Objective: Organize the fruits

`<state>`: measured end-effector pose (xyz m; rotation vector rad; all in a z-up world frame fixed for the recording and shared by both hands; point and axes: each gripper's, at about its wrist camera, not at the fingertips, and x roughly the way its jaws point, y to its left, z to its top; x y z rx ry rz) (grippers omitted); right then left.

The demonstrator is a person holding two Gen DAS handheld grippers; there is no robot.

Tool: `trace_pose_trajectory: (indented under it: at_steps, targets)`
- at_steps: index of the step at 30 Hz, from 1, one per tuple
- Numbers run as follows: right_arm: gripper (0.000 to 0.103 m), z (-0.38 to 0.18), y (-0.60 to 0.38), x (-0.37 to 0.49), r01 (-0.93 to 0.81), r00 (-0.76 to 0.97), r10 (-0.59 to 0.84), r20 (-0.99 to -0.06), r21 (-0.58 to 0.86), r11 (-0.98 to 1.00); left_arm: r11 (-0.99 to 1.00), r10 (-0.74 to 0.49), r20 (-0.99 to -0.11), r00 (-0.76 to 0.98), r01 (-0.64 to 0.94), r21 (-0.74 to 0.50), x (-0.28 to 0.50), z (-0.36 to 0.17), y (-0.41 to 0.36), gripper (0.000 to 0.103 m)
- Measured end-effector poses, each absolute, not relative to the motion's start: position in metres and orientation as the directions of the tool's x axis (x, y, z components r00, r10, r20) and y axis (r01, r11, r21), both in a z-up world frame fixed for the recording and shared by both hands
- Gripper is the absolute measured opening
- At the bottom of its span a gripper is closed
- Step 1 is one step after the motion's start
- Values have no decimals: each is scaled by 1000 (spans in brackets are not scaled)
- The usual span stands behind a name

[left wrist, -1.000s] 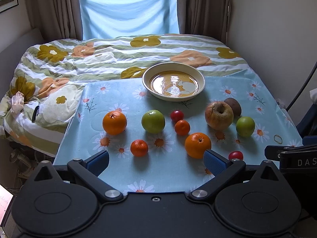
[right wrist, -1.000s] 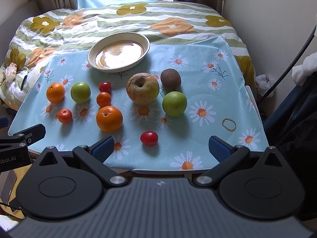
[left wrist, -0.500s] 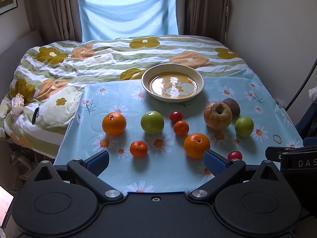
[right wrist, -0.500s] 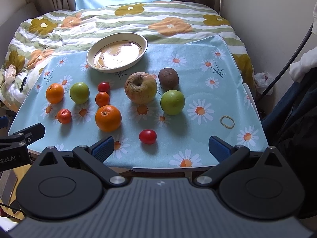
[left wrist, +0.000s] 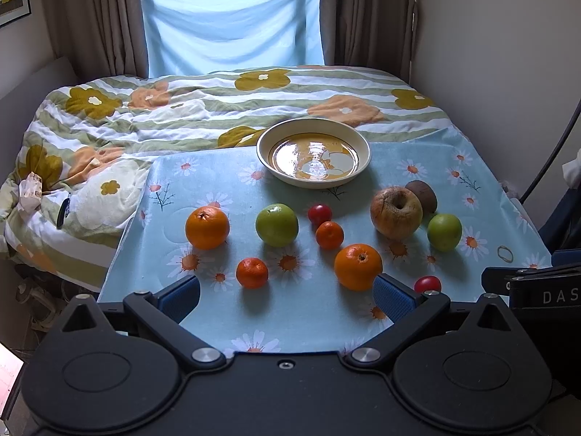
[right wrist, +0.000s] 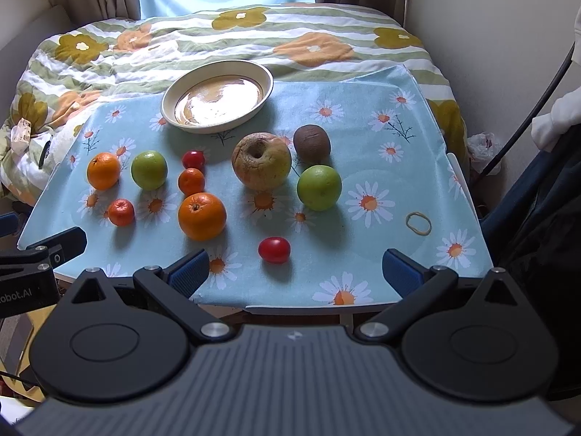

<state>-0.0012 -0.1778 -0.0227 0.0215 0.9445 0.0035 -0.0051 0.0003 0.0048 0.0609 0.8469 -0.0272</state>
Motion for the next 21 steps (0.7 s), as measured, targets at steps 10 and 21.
trace_pose_trajectory:
  at_steps: [10,21]
  targets:
    - [103,-21,-173,0,4,588,10,-809,16,1000,998,1,-747,664,47,43,-5,4,4,103]
    - [103,-21,-173,0,2,589,11,-808,15,1000,998,2,-745,667,46,43,-6,5,9,103]
